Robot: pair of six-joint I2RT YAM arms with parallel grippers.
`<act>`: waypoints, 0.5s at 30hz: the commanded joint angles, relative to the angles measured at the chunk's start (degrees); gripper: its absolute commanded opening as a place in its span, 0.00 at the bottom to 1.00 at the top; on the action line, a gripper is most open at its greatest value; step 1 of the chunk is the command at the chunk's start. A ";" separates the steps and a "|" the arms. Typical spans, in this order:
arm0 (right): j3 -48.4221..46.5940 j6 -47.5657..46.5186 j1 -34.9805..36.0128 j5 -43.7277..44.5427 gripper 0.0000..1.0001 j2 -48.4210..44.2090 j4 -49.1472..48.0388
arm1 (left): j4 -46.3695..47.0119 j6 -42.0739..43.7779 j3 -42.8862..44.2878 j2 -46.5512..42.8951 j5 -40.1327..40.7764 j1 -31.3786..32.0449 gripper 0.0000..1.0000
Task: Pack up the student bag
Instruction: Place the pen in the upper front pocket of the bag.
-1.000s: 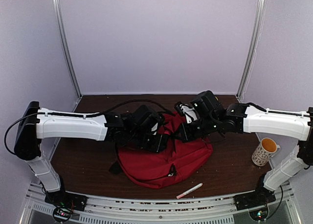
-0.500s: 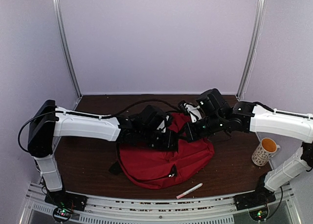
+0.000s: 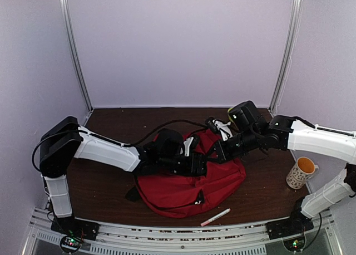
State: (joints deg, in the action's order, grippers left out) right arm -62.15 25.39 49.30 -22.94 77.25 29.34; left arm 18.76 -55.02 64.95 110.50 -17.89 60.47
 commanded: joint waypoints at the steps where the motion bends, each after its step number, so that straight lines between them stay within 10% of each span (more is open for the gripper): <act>1: 0.79 -0.72 -1.07 -3.35 0.00 -1.52 -2.25 | 7.65 4.33 -4.32 -7.20 -3.49 0.69 0.69; 15: 2.22 -0.41 -3.26 1.54 0.00 -0.74 -1.42 | -29.74 41.78 1.73 -15.38 16.72 15.74 0.75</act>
State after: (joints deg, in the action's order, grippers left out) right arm -60.93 24.77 47.22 -24.62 77.19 28.75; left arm -1.37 -26.65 64.84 95.26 -7.01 71.13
